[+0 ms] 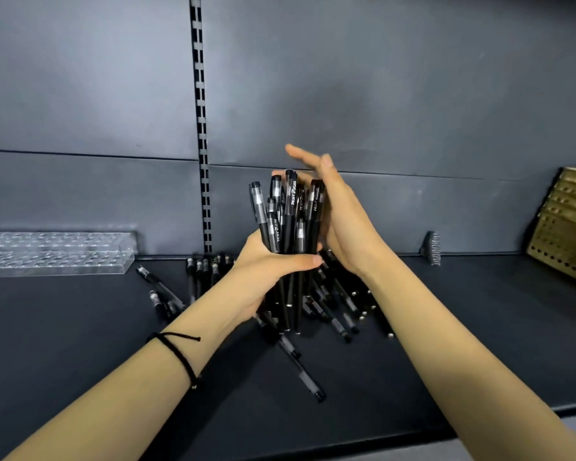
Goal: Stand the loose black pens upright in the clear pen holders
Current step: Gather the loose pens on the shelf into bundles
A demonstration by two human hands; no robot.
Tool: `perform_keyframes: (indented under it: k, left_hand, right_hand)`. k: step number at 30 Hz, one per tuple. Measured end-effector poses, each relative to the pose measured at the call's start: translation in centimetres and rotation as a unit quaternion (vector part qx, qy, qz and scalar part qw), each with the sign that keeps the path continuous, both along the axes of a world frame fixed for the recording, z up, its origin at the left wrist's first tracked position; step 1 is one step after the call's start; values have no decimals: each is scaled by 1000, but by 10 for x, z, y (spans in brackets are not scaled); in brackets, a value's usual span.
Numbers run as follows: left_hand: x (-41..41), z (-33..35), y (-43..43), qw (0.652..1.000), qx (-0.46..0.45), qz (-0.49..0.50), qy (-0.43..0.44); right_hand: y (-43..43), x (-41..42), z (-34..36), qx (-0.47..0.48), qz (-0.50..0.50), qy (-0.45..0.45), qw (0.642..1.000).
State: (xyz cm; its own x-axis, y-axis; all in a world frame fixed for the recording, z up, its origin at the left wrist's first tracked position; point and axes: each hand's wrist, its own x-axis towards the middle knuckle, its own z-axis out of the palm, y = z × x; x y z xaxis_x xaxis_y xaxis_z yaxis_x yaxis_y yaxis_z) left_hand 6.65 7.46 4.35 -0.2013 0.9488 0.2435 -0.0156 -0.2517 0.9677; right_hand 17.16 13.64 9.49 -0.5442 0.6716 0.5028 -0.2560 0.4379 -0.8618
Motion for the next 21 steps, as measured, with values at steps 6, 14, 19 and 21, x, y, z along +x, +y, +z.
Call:
perform_keyframes:
  k: [6,14,19,21]
  left_hand:
    - [27,-8,14,1000,0,19,3]
    - [36,-35,11,998,-15,17,66]
    - [38,-42,8,994,-31,-3,102]
    - [41,-37,9,993,-23,-2,118]
  right_hand:
    - [15,26,-8,31,0,-1,1000]
    - [24,39,-36,36,38,-49,997]
    - [30,42,-52,33,54,-56,996]
    - [31,43,-45,25,67,-41,997]
